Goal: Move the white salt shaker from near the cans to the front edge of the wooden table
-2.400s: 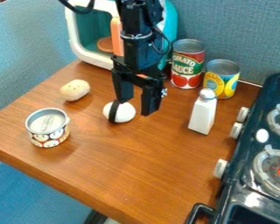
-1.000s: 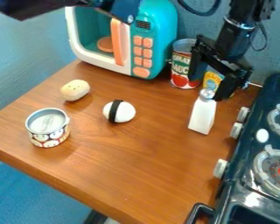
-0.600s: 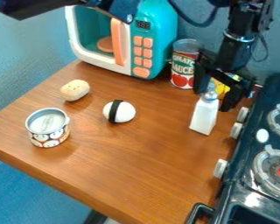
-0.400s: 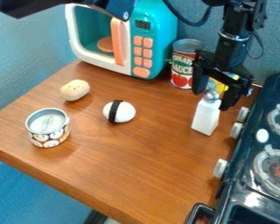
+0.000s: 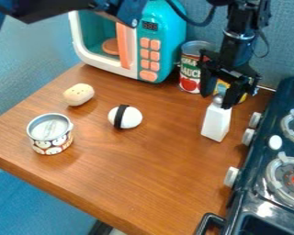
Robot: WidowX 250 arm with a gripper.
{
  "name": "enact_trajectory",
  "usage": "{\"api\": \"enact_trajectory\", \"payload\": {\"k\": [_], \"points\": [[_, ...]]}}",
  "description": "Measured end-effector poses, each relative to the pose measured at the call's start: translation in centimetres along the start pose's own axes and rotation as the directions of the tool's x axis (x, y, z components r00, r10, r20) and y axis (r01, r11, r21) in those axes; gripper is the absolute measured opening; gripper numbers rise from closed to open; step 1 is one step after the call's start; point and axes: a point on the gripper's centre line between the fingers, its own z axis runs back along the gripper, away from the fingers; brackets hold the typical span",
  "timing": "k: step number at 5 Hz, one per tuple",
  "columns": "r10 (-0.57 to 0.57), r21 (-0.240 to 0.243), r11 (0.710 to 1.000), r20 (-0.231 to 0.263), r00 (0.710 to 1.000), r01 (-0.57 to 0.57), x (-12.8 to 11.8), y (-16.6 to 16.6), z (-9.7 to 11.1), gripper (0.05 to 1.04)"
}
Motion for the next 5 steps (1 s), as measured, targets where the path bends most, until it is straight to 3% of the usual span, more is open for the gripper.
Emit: {"api": "enact_trajectory", "payload": {"k": [1,3,4,5], "points": [[0.028,-0.015,0.999,0.006,1.0,-0.028,0.1,0.2,-0.2,0.514],[0.061,-0.065,0.996,0.043,0.997,-0.058,-0.2,-0.1,-0.4,0.514],[0.077,-0.117,0.991,0.164,0.983,-0.058,-3.4,0.2,1.6,0.514],[0.064,-0.109,0.993,0.25,0.966,-0.038,-7.2,0.3,5.1,0.514]]}}
